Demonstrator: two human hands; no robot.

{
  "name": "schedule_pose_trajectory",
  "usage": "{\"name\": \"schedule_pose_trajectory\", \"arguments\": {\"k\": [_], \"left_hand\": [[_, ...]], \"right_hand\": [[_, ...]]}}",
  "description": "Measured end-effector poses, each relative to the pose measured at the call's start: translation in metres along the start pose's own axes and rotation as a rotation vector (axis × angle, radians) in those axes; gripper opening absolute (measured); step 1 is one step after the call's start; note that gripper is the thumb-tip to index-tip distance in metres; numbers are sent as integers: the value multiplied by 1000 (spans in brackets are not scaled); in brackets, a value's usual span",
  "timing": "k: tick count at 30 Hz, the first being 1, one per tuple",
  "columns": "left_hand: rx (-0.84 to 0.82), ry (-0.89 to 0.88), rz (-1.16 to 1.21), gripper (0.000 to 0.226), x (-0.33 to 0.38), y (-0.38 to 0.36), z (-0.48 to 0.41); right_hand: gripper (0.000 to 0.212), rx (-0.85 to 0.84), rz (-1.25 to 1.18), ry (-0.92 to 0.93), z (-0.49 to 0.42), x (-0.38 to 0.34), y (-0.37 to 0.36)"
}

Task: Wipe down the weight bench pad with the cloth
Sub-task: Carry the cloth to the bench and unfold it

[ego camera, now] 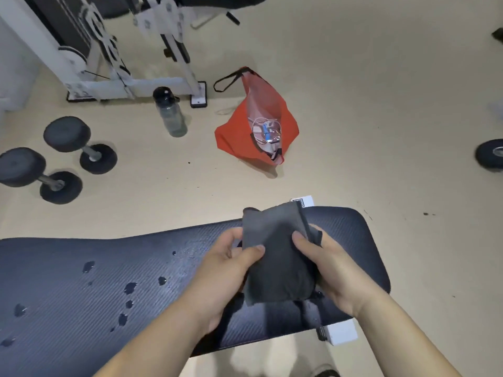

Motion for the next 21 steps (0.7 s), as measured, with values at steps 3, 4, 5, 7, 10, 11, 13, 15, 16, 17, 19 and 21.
{"name": "schedule_pose_trajectory", "arguments": {"k": [3, 4, 5, 7, 10, 11, 13, 15, 16, 17, 19, 21], "left_hand": [[-71, -109, -67, 22, -19, 8, -30], [-79, -140, -89, 22, -25, 11, -40], [-79, -170, -111, 22, -31, 12, -48], [-65, -223, -145, 23, -42, 13, -61], [-91, -293, -163, 24, -56, 9, -71], [-105, -316, -164, 24, -60, 6, -71], [-122, -360, -172, 25, -67, 0, -66], [-142, -380, -187, 28, -72, -10, -57], [-148, -386, -201, 29, -74, -14, -55], [-149, -403, -226, 31, -75, -19, -49], [-134, -480, -346, 35, -74, -24, -43], [-100, -564, -494, 39, -70, -25, -44]], "right_hand": [[14, 138, 253, 189, -34, 22, 3], [14, 193, 331, 237, -44, 26, 4], [17, 237, 389, 280, -51, 30, 5], [20, 297, 475, 353, -59, 34, 8], [20, 331, 571, 407, -61, 37, 16], [21, 342, 597, 411, -59, 38, 20], [18, 367, 600, 416, -52, 44, 28], [17, 413, 606, 420, -39, 50, 37], [19, 429, 604, 421, -33, 53, 42], [22, 429, 598, 427, -27, 56, 46], [24, 408, 571, 457, -16, 62, 55], [18, 405, 502, 494, -9, 65, 68]]}}
Point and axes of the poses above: each hand's wrist, its own z-axis away from the middle knuckle, its own y-axis out of the back of the hand, x = y × z, the point moved 7 cm from there along -z, towards the middle knuckle, and after that the axes turned 9 degrees about z, right-handed, at the moved point
